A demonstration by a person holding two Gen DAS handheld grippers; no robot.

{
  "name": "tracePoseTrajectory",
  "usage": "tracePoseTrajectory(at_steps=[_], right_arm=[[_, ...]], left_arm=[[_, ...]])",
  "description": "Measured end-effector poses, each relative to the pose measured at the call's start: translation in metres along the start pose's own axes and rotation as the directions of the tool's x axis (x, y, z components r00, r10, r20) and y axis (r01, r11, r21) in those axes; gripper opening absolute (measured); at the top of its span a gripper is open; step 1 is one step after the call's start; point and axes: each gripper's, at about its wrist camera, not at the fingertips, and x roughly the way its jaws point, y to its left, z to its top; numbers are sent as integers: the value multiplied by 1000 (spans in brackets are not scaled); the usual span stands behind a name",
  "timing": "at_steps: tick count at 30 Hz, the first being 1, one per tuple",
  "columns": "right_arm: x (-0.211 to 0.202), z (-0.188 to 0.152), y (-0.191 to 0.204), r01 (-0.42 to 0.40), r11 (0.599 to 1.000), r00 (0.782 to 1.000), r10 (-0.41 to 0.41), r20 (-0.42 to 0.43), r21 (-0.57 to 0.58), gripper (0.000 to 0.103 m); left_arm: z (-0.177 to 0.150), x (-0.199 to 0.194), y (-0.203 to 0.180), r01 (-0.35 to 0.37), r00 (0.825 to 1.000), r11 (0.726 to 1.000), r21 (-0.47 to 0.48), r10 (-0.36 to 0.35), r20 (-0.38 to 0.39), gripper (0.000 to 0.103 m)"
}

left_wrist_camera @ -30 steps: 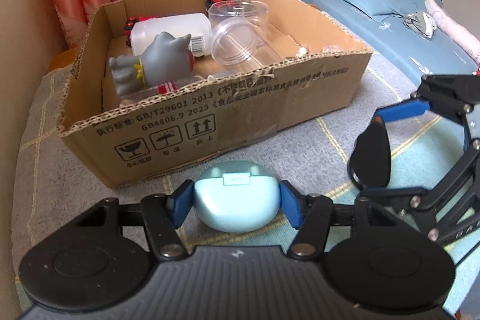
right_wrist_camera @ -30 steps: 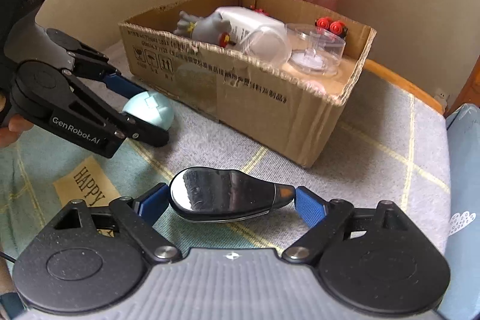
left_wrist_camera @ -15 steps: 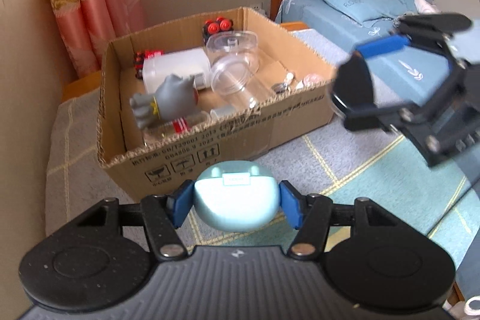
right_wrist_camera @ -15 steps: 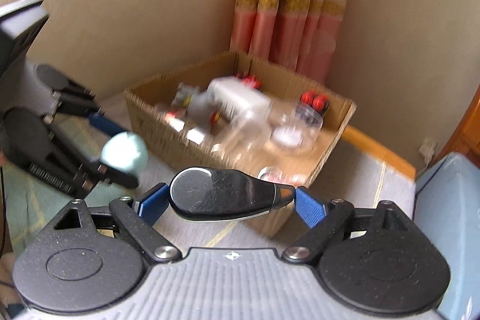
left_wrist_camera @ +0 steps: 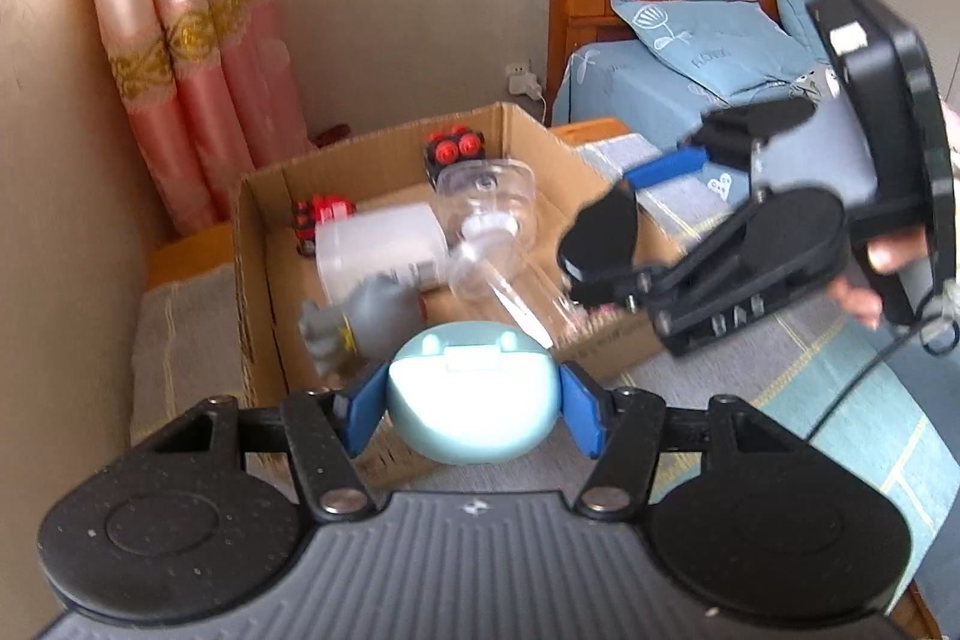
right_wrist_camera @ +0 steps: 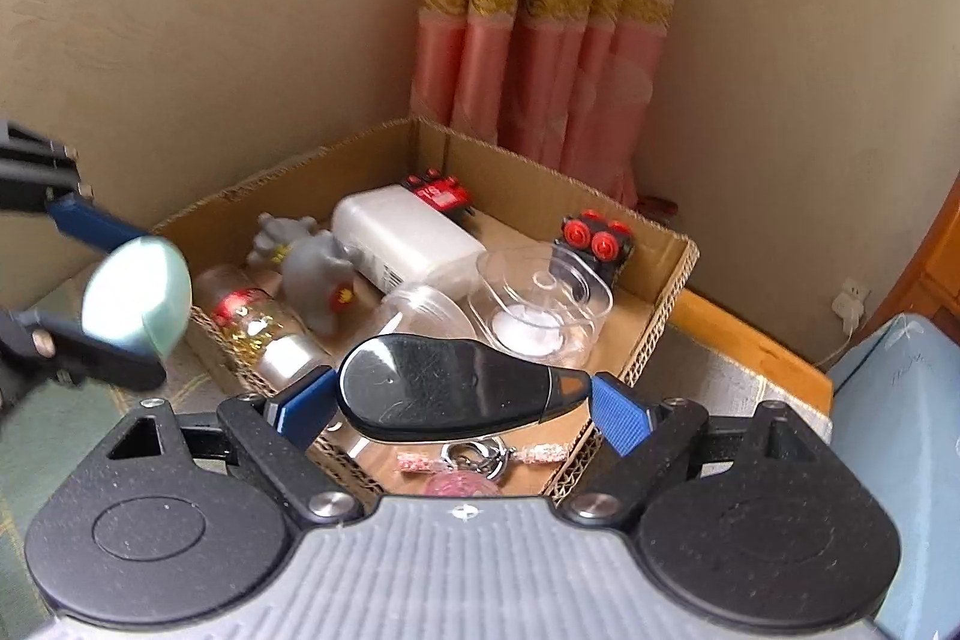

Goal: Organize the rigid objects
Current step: 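Carry the green case and black fob into the box and open both tools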

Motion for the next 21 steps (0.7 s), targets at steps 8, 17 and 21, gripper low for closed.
tracePoseTrajectory(at_steps=[8,17,21], right_arm=[[-14,-5,1,6,1000,1000,-7,29,25,103],[-26,-10,5,-1,999,999,0,36,34,103],[-30,-9,8,-11,999,999,10,42,32,103]], left_arm=[[26,16,14,-20,1000,1000,11,20,11,60],[53,56,53,-77,997,997,-9,76,-16,60],[54,77,66,-121,992,993,-16,120,-40,60]])
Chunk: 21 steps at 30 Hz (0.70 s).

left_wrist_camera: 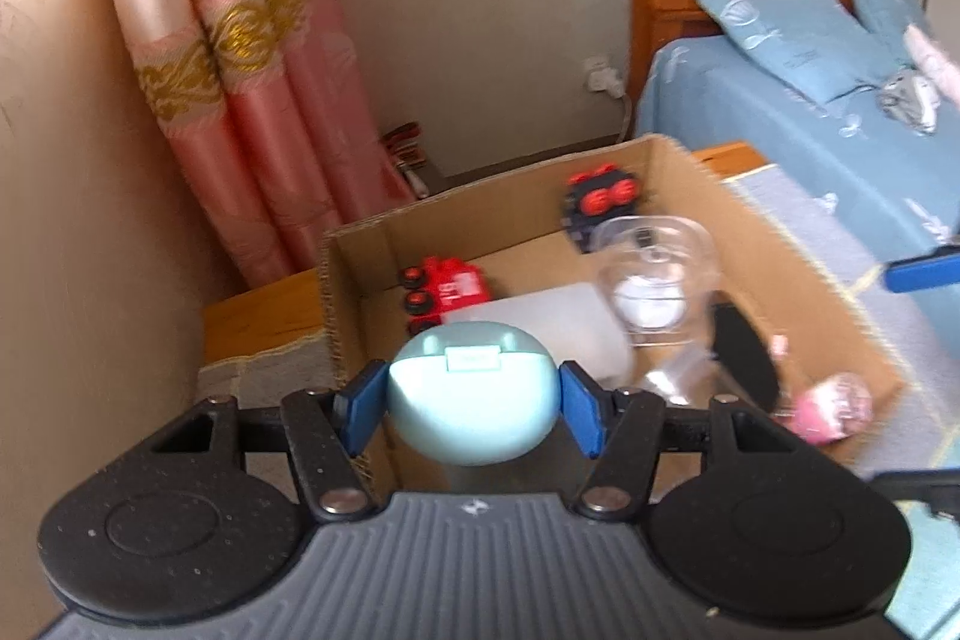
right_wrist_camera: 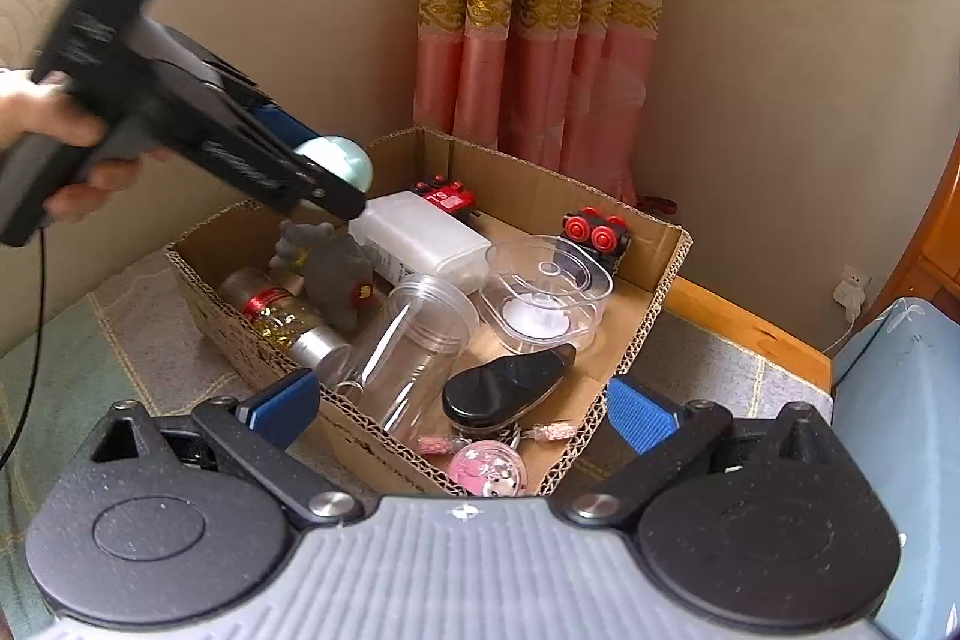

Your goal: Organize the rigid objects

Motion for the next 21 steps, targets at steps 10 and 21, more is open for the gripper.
tracePoseTrajectory(at_steps=[10,21], right_arm=[[-7,1,11,-13,1000,1000,13,8,5,103],[-22,2,30,158,978,982,-141,-126,138,103]], left_arm=[[-7,-12,9,-45,996,995,-86,51,74,96],[-47,-85,-17,-110,978,978,-175,138,155,102]])
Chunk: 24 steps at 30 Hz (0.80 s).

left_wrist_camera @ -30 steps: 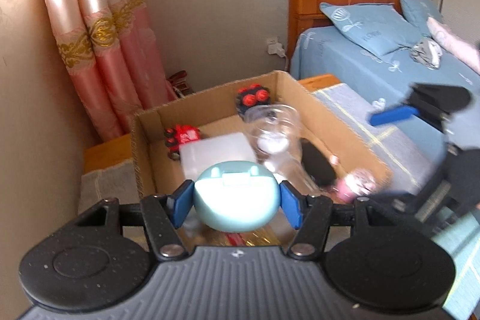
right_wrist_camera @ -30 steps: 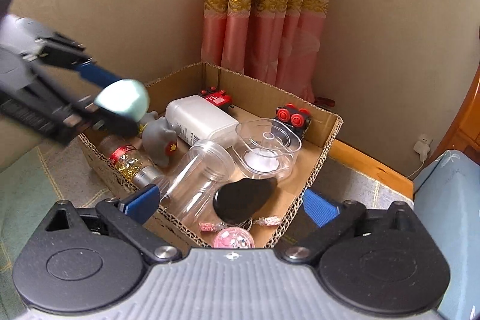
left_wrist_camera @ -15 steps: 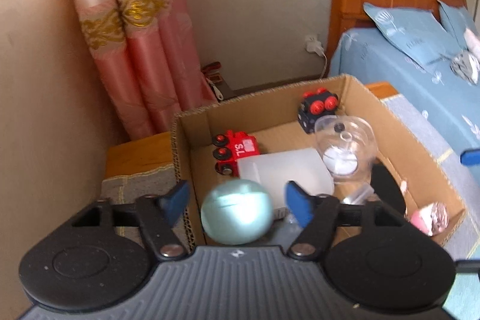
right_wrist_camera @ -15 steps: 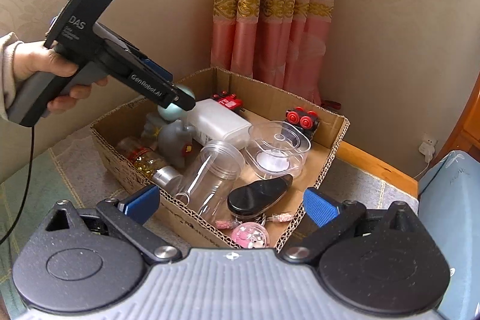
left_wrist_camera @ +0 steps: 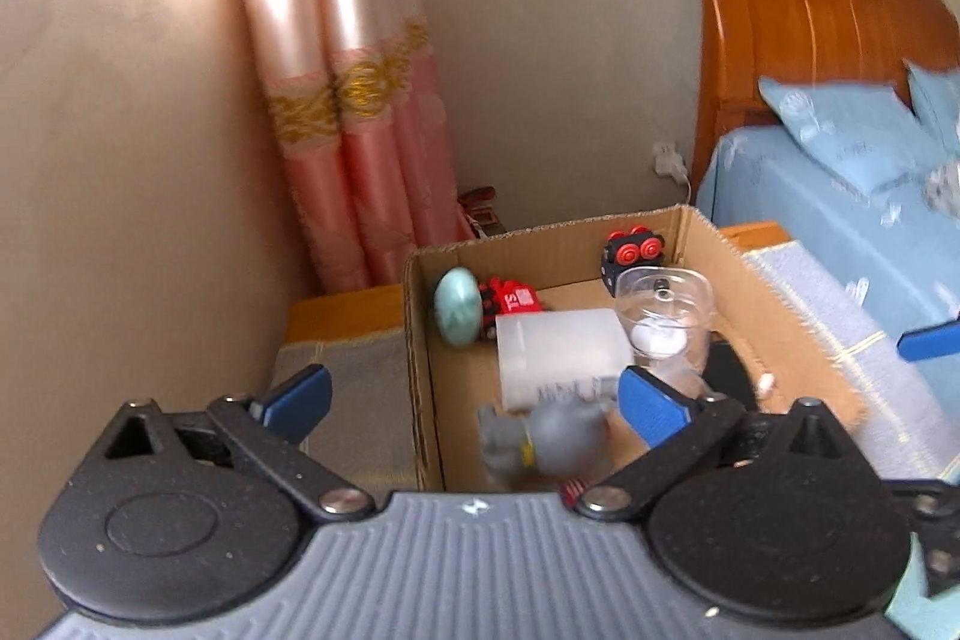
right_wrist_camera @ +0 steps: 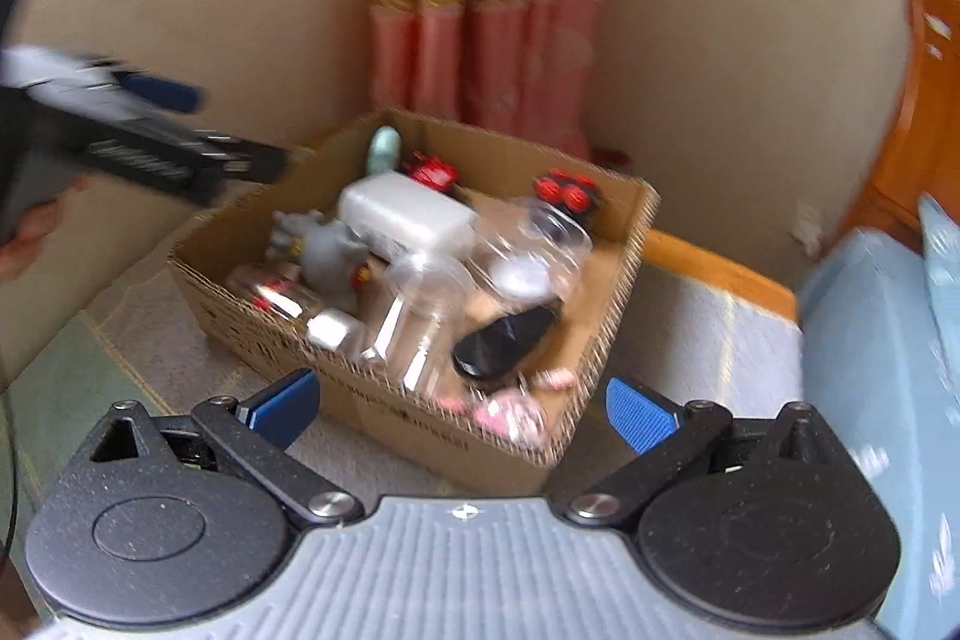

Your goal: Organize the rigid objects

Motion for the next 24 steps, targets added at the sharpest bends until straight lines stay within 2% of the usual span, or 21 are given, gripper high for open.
tracePoseTrajectory(at_steps=[2,4,8,12,16,20,24], right_arm=[[-6,-5,5,56,998,998,-55,-23,37,103],[-11,-13,9,95,992,995,-92,-44,78,103],[-25,-31,21,125,980,991,-115,-69,157,103],[-40,-47,33,161,962,986,-146,-81,219,103],[-55,-54,44,182,954,983,-171,-65,238,103],[-65,-53,51,221,945,975,-215,-51,242,103],[-72,-53,48,217,939,976,-214,-39,268,103]], left_arm=[[-11,-17,1,2,1000,999,-50,-2,2,102],[-24,-32,0,-31,1000,993,-112,30,-10,102],[-49,-56,-2,-53,999,984,-172,51,-17,102],[-63,-72,-13,-95,993,983,-160,82,-85,102],[-71,-88,-33,-64,991,992,-105,50,-128,102],[-69,-96,-43,-61,991,994,-89,50,-122,102],[-66,-99,-43,-63,992,993,-103,50,-116,102]])
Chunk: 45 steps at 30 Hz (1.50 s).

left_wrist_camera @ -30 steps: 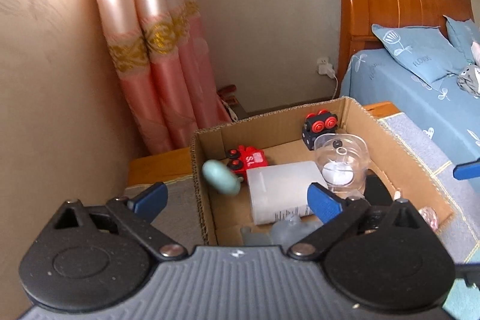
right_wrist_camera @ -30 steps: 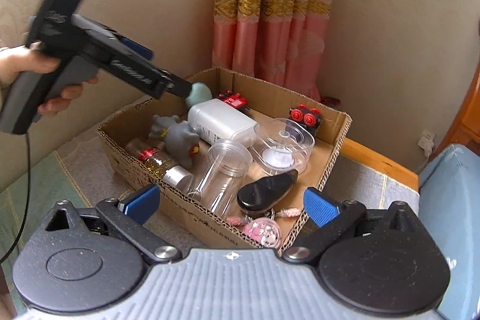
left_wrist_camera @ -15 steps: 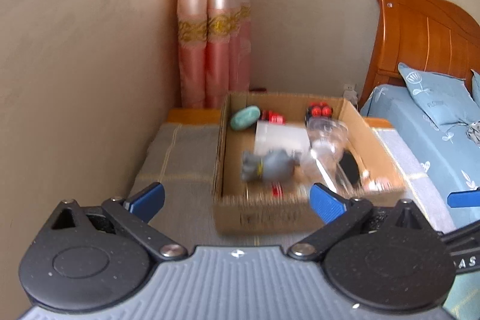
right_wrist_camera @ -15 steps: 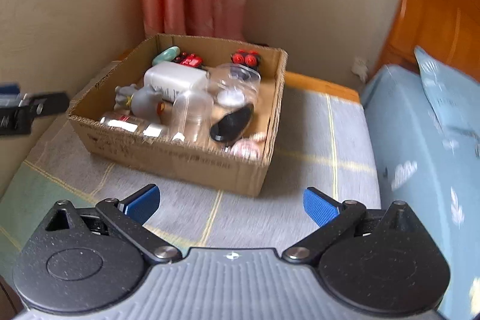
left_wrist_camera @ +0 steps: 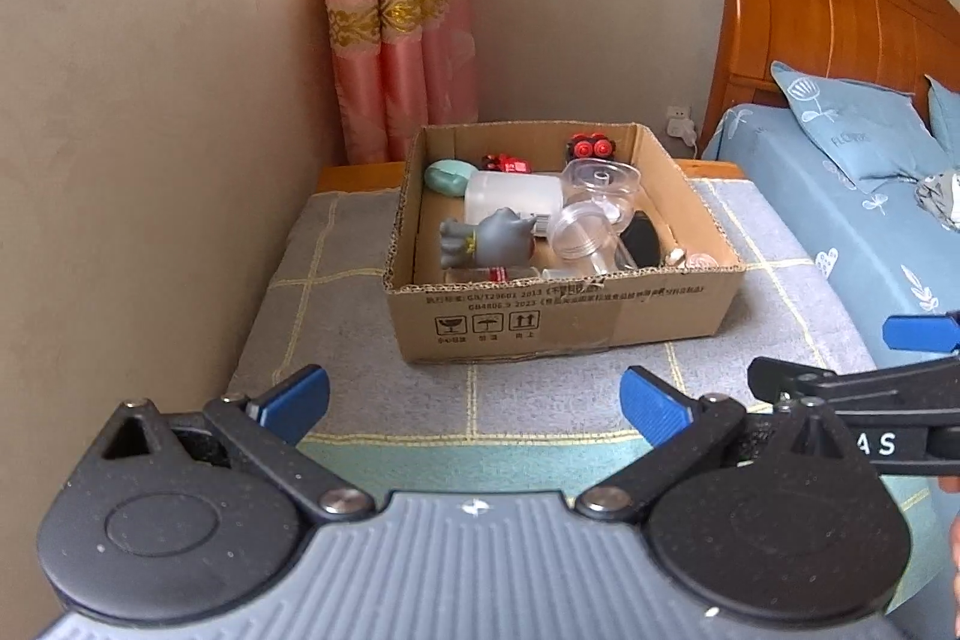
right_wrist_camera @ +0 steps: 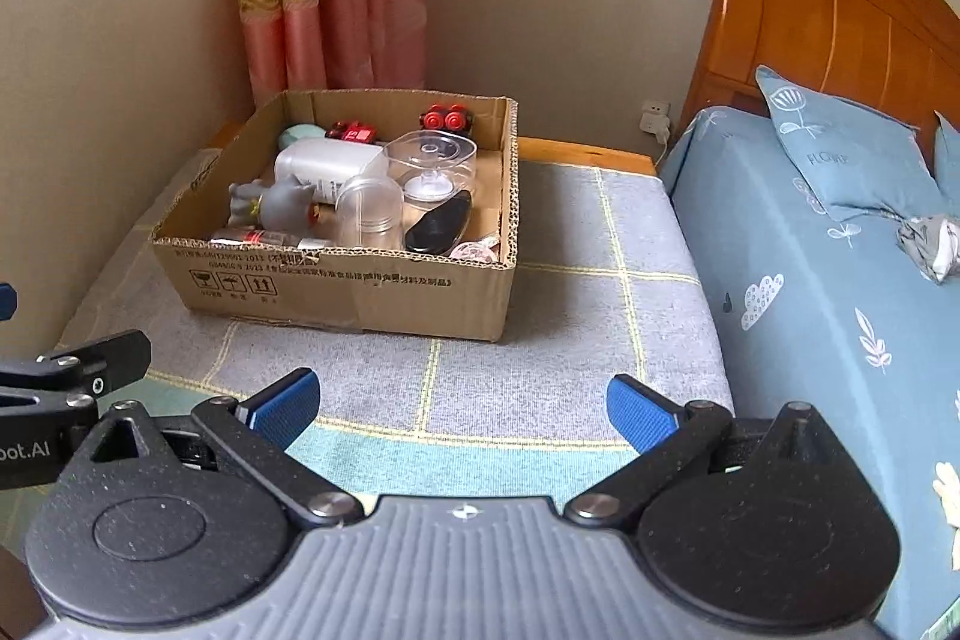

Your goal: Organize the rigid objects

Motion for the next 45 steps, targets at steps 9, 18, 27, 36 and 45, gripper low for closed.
tracePoseTrajectory(at_steps=[9,18,27,36,45], right_arm=[[-2,1,-2,12,1000,1000,-12,9,11,103],[0,1,-2,12,1000,1000,-12,5,12,103],[-2,2,-6,11,1000,1000,-11,12,17,103],[-6,3,-6,12,1000,1000,-12,26,16,103],[-8,3,-6,14,1000,999,-14,31,14,103]], left_arm=[[0,-3,2,-27,1000,1000,-15,27,2,102],[0,-2,-1,-34,999,999,-7,34,-6,102],[0,-4,-3,-47,999,999,-4,47,-1,102],[2,-5,-4,-71,997,997,4,71,3,102],[3,-5,-7,-79,997,997,11,79,7,102]])
